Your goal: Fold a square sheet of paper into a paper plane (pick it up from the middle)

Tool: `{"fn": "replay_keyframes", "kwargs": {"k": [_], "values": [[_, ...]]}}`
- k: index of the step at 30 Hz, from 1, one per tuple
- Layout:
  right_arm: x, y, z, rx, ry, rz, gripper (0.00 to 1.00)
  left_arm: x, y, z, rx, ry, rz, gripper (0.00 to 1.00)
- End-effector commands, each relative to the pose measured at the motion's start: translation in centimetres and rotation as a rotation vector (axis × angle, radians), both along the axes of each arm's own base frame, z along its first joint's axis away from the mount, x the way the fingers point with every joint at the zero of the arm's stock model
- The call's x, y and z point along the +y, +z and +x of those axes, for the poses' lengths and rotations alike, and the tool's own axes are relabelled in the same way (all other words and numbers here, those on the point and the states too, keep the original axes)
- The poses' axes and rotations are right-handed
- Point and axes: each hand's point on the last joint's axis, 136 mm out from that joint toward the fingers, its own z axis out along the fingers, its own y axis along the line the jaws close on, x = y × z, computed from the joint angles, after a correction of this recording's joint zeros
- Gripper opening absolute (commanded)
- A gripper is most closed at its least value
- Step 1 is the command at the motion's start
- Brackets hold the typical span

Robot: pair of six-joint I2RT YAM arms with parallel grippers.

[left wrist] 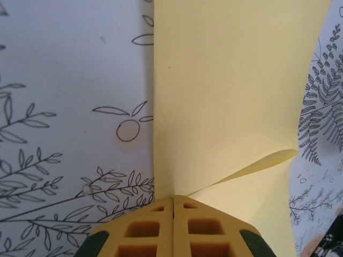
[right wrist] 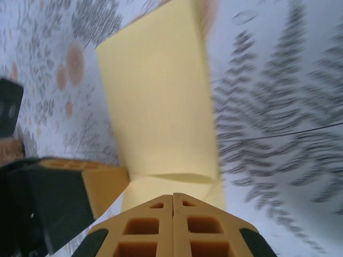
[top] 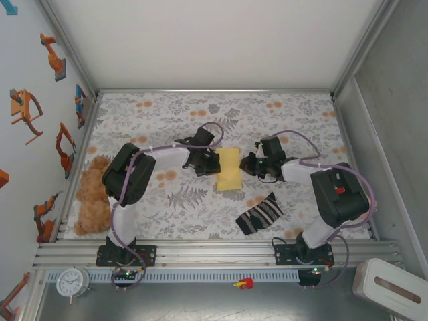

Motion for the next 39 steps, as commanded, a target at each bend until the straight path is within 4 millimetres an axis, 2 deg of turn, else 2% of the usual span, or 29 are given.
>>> {"fn": "replay_keyframes", "kwargs": {"k": [1, 7, 10, 14, 17, 20, 23, 25, 29, 31, 39], "values": [[2.5, 0.4, -0.2, 0.003, 0.066, 0.034, 0.0, 2.9, -3.4, -0.6, 0.035, -0.025, 0.146, 0.0], [4.6, -1.1, -0.4, 0.06, 0.103, 0.089, 0.0, 2.1, -3.0, -0.6, 0.027, -0.071, 0.116, 0.0], [4.5, -2.2, -0.7, 0.091, 0.098, 0.075, 0.0, 2.0, -2.8, -0.5, 0.025, -0.078, 0.11, 0.0], [3.3, -4.3, -1.5, 0.144, 0.065, 0.009, 0.0, 1.6, -2.0, -0.2, 0.015, -0.078, 0.092, 0.0], [1.8, -6.1, -2.4, 0.198, 0.03, -0.072, 0.0, 1.0, -0.1, 0.4, -0.012, -0.066, 0.057, 0.0], [0.8, -7.5, -3.3, 0.243, 0.012, -0.123, 0.0, 0.2, 3.0, 0.8, -0.067, -0.039, -0.011, 0.09], [0.2, -8.5, -3.9, 0.276, 0.001, -0.156, 0.0, -0.2, 5.1, 0.3, -0.09, -0.002, -0.077, 0.17], [0.0, -8.8, -4.1, 0.287, -0.001, -0.167, 0.0, -0.5, 5.7, -0.4, -0.084, 0.021, -0.117, 0.18], [-0.2, -9.1, -4.3, 0.297, -0.003, -0.175, 0.0, -1.3, 5.5, -2.2, -0.031, 0.039, -0.183, 0.19], [-0.2, -9.2, -4.4, 0.303, -0.004, -0.176, 0.0, -1.9, 5.2, -3.0, -0.001, 0.033, -0.205, 0.16], [-0.3, -9.8, -4.6, 0.322, -0.011, -0.179, 0.0, -3.0, 3.3, -5.3, 0.054, -0.002, -0.17, 0.08]]}}
